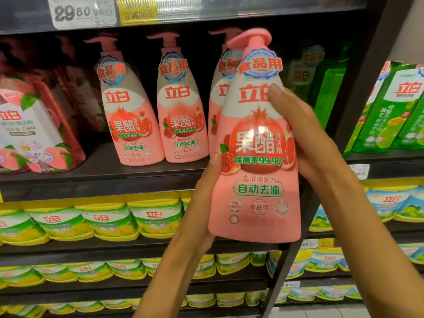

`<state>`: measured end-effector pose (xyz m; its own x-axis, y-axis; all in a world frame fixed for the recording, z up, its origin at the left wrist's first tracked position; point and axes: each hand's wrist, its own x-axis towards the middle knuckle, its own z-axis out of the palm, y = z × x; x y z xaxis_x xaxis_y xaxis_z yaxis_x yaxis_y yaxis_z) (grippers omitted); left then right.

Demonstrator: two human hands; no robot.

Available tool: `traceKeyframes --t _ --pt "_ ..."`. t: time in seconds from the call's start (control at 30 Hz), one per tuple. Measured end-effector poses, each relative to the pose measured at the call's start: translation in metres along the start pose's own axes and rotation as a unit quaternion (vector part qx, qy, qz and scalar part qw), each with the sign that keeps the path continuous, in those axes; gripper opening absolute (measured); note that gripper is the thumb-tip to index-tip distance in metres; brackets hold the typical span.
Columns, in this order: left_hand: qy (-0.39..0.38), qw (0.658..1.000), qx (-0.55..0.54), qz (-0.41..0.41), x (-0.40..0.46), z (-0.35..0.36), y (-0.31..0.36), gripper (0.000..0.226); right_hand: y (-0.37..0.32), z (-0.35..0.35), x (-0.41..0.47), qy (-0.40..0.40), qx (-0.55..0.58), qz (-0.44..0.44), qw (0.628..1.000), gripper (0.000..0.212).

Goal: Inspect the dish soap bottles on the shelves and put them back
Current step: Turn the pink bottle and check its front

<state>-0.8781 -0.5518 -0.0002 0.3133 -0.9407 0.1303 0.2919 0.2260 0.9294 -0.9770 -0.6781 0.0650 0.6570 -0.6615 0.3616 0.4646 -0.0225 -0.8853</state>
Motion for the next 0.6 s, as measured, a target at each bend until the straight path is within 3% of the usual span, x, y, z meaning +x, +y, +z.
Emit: traceKeyframes --t 0.07,0.23,0.4,0.6 --pt "-0.014 0.999 -0.022 -0.025 -0.003 0.002 0.001 0.037 0.006 -0.005 -0.002 -0.009 0.072 0.034 0.997 0.02" --pt "-0.033 0.994 -0.056 -0.083 -0.006 0.006 0.0 0.043 0.012 -0.016 -0.009 0.026 0.135 0.103 0.985 0.028" --pt "-0.056 0.985 -0.111 -0.119 -0.01 0.011 -0.001 0.034 0.011 -0.026 -0.018 0.086 0.125 0.171 0.973 0.042" --pt "-0.092 0.96 -0.197 -0.175 -0.018 0.014 -0.009 0.035 0.014 -0.033 -0.028 0.12 0.081 0.203 0.968 0.022"
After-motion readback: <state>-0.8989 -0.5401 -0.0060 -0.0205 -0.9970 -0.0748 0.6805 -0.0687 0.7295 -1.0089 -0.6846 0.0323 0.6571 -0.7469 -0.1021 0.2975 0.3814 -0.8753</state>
